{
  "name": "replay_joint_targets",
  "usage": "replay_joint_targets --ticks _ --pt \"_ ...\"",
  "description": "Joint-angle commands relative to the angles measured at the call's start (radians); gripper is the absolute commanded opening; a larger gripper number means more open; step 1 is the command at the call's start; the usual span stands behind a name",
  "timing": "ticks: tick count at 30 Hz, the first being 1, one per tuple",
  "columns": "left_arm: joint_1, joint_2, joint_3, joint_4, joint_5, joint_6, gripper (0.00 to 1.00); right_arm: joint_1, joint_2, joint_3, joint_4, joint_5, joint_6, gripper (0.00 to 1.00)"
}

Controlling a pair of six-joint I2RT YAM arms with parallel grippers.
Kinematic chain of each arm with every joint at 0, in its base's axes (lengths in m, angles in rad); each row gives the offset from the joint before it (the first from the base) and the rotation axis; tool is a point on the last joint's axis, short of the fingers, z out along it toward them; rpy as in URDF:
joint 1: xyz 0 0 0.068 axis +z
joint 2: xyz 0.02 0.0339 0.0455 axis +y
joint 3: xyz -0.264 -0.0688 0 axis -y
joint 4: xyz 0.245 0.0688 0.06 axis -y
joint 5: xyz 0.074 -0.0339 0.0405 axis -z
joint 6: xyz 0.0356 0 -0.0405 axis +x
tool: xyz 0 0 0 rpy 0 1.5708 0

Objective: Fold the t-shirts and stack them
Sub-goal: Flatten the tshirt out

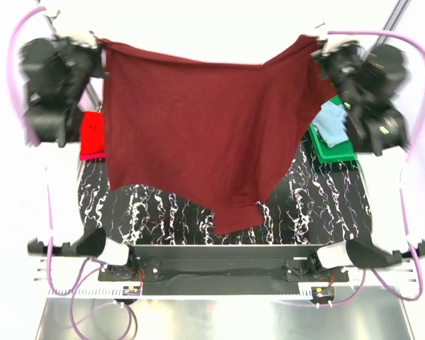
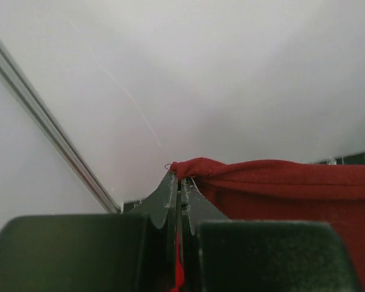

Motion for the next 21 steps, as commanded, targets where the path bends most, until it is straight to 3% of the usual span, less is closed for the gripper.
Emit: replay_joint_targets --ticks 1,6,10,15,18,21 --pt "0.01 0.091 -0.058 0.022 -0.015 0.032 0.0 -0.074 0.061 -0.027 0.097 -0.013 0.045 0.0" --pt "0.013 0.235 -0.088 0.063 0.034 0.049 0.0 -0.145 0.242 0.036 0.114 -0.029 0.058 0.0" --pt "0.021 0.412 0.019 0.077 0.042 0.02 0.0 -0.183 0.404 0.128 0.134 -0.053 0.059 0.0" --pt "0.032 0.614 0.216 0.109 0.007 -0.022 0.0 -0.2 0.64 0.387 0.118 -0.055 0.043 0.0" --pt "0.032 0.628 0.291 0.138 -0.004 -0.02 0.0 -0.198 0.721 0.565 0.067 -0.055 0.045 0.0" --pt "0.032 0.546 0.226 0.193 0.007 -0.023 0.0 -0.198 0.671 0.564 0.073 -0.104 0.046 0.0"
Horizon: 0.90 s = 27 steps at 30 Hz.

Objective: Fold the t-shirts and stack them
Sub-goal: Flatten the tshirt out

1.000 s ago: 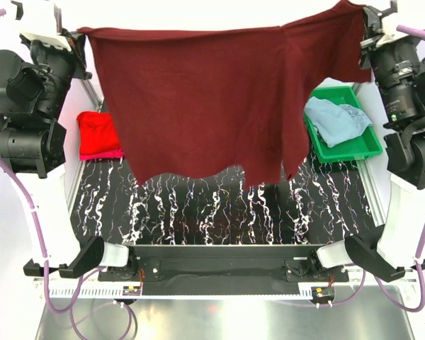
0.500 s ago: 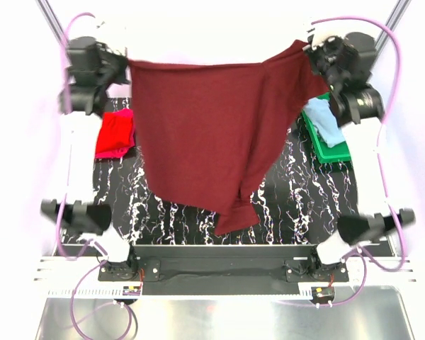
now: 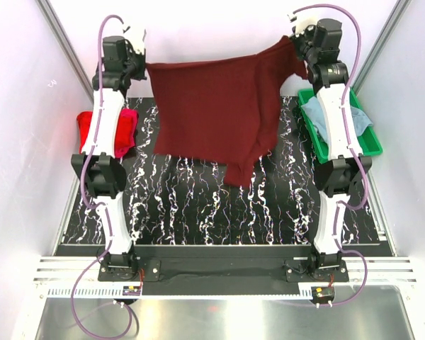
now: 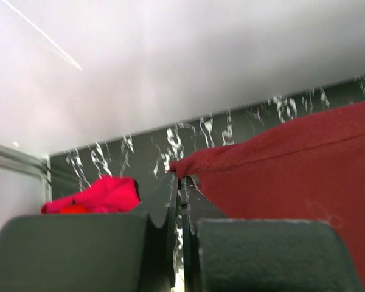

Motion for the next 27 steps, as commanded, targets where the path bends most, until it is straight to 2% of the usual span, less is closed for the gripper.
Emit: replay_joint_targets --ticks 1,5,8,11,14,15,18,20,24,27 --pt "0.021 -0.19 -0.01 0.165 -0.033 -0.008 0.0 -0.017 -0.13 0.06 0.07 -0.02 -0.008 0.0" --pt "0.021 -0.321 -0.112 0.211 -0.021 -0.023 0.0 -0.015 -0.306 -0.16 0.108 -0.048 -0.004 0.0" --pt "0.021 -0.404 -0.138 0.167 0.005 -0.028 0.0 -0.014 -0.442 -0.262 0.069 -0.072 0.006 0.0" --pt "0.021 -0.505 -0.188 0.091 0.036 0.003 0.0 -0.011 -0.611 -0.356 -0.046 -0.094 0.008 0.0" --pt "0.021 -0.591 -0.242 -0.029 0.07 0.044 0.0 -0.009 -0.702 -0.417 -0.18 -0.118 0.019 0.0" --pt "0.021 -0.609 -0.274 -0.063 0.076 0.046 0.0 -0.009 -0.746 -0.425 -0.276 -0.131 0.023 0.0" --pt "0.021 -0.658 -0.31 -0.236 0.119 0.032 0.0 -0.009 -0.83 -0.505 -0.419 -0.186 0.02 0.0" --pt "0.021 -0.703 -0.38 -0.342 0.162 -0.014 0.0 -0.009 -0.887 -0.596 -0.453 -0.207 0.029 0.0" --pt "0.021 -0.812 -0.559 -0.373 0.185 -0.094 0.0 -0.009 -0.94 -0.686 -0.444 -0.206 0.045 0.0" --pt "0.021 -0.818 -0.552 -0.388 0.136 -0.08 0.0 -0.012 -0.919 -0.706 -0.389 -0.149 0.0 0.0"
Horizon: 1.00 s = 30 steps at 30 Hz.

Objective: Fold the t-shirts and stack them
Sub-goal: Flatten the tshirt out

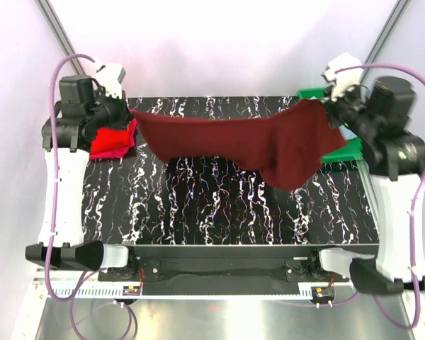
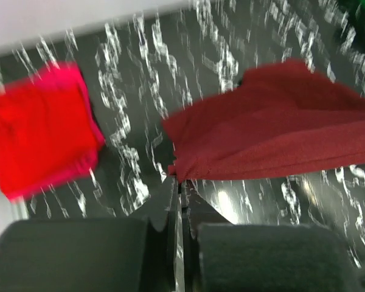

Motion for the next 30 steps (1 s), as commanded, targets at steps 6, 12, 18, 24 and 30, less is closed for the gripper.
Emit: replay_joint_targets --ticks 6,12,18,24,30 --pt "0.024 0.171 0.072 0.047 -0.059 0.072 0.0 -0.064 0.191 -0.162 0.263 0.054 -0.007 0.0" --pt "0.072 0.652 0.407 0.091 -0.069 0.027 0.0 -0.149 0.594 0.0 0.303 0.01 0.234 0.0" --pt "0.064 0.889 0.64 0.234 -0.166 0.036 0.0 -0.183 0.968 0.431 0.267 0.007 0.308 0.0" --pt "0.055 0.846 0.68 0.484 -0.223 0.051 0.0 -0.195 1.145 0.892 0.241 0.026 0.323 0.0" --pt "0.052 0.626 0.654 0.608 -0.212 0.019 0.0 -0.195 0.862 0.728 0.424 0.014 0.349 0.0"
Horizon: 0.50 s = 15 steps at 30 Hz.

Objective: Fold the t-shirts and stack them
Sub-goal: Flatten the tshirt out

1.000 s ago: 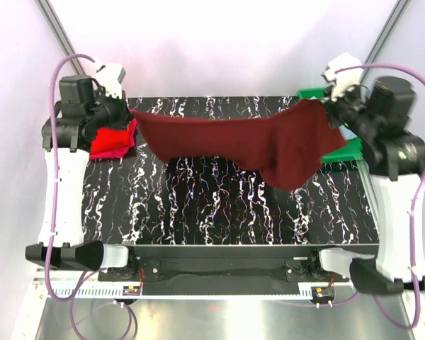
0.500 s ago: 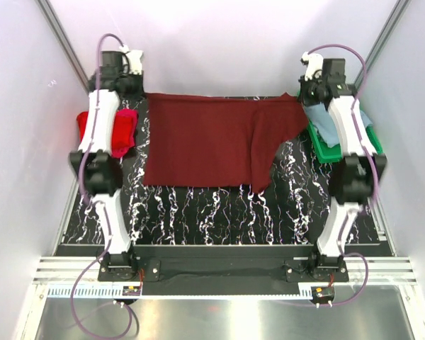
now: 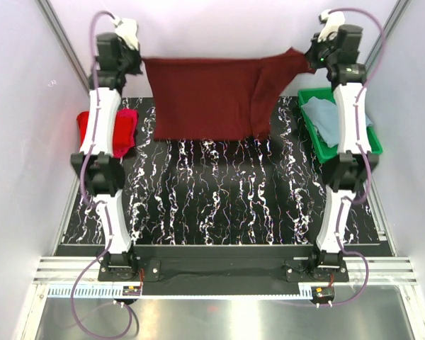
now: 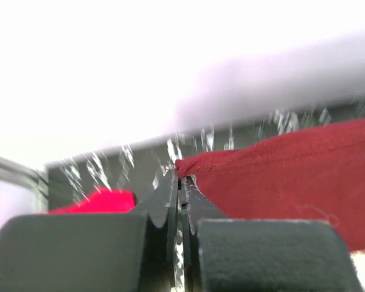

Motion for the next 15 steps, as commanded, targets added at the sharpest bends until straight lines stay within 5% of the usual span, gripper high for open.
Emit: replay_joint_targets --ticks 1,5,9,15 --pt "0.033 -0.266 0.03 0.21 -0.095 0.002 0.0 -0.044 -0.264 -0.084 0.16 0.057 0.002 0.0" --pt "0.042 -0.445 -0.171 0.189 -0.007 -0.025 0.0 -0.042 -0.503 -0.265 0.091 0.014 -0.027 0.0" --pt "0.044 -0.658 -0.38 0.02 0.092 -0.009 0.0 -0.041 -0.745 -0.66 0.058 -0.038 -0.07 0.0" --pt "0.042 -0.937 -0.759 -0.207 0.241 0.04 0.0 -0.042 -0.991 -0.962 -0.117 -0.117 -0.118 0.0"
